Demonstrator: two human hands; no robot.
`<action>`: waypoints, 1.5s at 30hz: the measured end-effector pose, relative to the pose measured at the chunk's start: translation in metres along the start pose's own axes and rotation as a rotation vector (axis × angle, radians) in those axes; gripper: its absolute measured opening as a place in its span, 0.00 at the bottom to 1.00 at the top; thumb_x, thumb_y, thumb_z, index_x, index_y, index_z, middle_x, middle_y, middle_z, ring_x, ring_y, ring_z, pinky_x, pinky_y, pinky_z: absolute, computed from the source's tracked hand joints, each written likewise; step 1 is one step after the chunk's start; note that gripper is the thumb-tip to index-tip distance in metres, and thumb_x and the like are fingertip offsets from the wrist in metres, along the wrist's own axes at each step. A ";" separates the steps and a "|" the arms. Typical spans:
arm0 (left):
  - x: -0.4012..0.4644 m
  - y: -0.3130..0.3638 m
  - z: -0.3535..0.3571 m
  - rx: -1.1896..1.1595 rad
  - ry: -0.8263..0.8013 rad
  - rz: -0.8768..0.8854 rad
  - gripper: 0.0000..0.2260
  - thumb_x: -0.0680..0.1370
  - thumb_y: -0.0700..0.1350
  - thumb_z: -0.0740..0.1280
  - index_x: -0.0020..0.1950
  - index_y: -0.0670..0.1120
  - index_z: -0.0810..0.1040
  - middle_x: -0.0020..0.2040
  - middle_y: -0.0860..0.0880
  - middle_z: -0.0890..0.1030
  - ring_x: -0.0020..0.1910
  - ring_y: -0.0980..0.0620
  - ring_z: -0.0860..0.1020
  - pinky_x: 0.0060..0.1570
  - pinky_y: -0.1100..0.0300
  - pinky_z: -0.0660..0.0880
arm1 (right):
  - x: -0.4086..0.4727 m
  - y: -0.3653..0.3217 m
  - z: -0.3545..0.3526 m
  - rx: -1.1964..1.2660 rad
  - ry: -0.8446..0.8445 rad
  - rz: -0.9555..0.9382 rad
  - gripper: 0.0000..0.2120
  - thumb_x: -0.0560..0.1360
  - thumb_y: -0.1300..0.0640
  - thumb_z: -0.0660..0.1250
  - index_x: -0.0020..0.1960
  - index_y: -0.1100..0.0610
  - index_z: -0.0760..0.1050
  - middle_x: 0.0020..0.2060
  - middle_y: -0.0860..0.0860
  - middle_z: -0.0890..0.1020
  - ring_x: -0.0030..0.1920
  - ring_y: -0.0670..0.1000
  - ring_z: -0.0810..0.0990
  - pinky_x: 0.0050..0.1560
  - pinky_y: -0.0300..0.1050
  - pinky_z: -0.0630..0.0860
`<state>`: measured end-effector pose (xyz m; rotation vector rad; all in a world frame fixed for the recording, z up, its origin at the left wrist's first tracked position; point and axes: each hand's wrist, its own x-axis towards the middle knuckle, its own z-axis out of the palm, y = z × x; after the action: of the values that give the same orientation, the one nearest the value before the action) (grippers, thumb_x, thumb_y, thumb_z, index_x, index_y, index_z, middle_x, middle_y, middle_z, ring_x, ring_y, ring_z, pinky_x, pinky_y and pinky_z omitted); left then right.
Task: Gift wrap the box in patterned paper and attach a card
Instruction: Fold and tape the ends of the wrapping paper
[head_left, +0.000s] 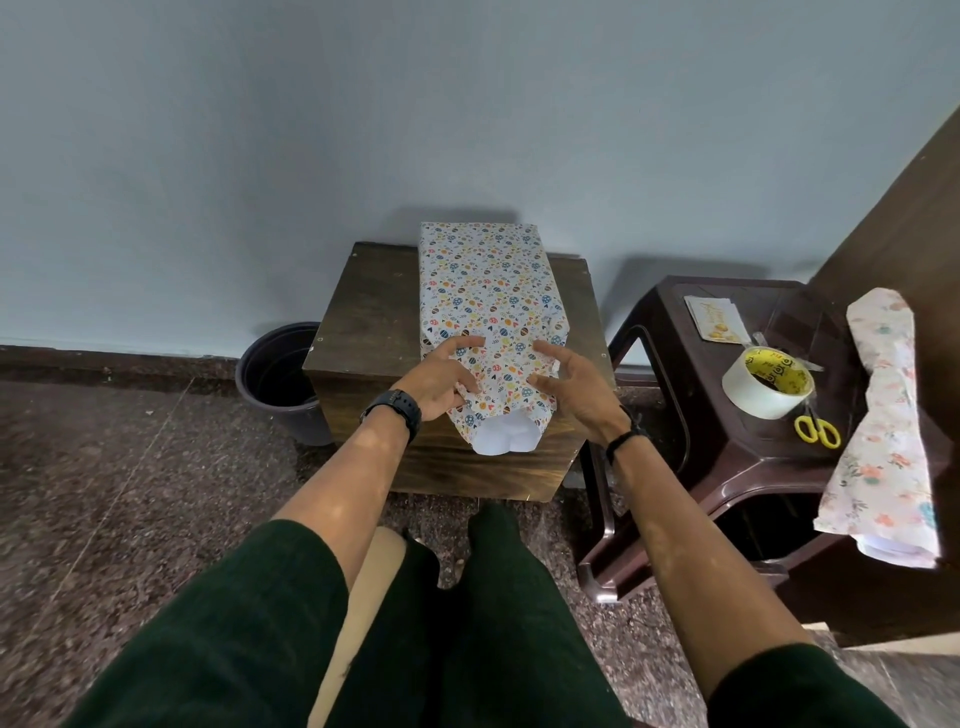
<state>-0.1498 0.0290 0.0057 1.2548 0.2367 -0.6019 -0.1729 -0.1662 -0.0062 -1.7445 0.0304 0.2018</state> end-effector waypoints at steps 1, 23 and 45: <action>-0.001 0.001 0.000 0.002 -0.001 0.001 0.31 0.71 0.20 0.57 0.63 0.51 0.74 0.64 0.49 0.67 0.66 0.42 0.69 0.50 0.54 0.76 | 0.001 -0.002 0.000 0.026 -0.008 0.014 0.31 0.73 0.68 0.68 0.73 0.55 0.62 0.72 0.50 0.65 0.67 0.49 0.68 0.65 0.44 0.68; -0.010 -0.010 0.001 0.017 0.023 0.112 0.19 0.74 0.22 0.58 0.54 0.42 0.78 0.72 0.47 0.65 0.65 0.47 0.69 0.38 0.64 0.76 | -0.002 -0.005 -0.011 -0.014 -0.011 -0.002 0.35 0.70 0.72 0.70 0.69 0.47 0.64 0.60 0.59 0.72 0.61 0.56 0.73 0.55 0.54 0.78; -0.016 -0.021 -0.019 0.476 -0.095 0.302 0.29 0.70 0.24 0.66 0.64 0.50 0.70 0.67 0.49 0.66 0.45 0.43 0.74 0.50 0.51 0.78 | -0.003 -0.011 -0.015 -0.341 -0.210 -0.093 0.25 0.71 0.71 0.69 0.65 0.55 0.75 0.68 0.52 0.72 0.69 0.50 0.68 0.72 0.53 0.63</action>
<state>-0.1720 0.0479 -0.0096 1.6764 -0.1873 -0.4660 -0.1722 -0.1789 0.0075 -2.0495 -0.2507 0.3356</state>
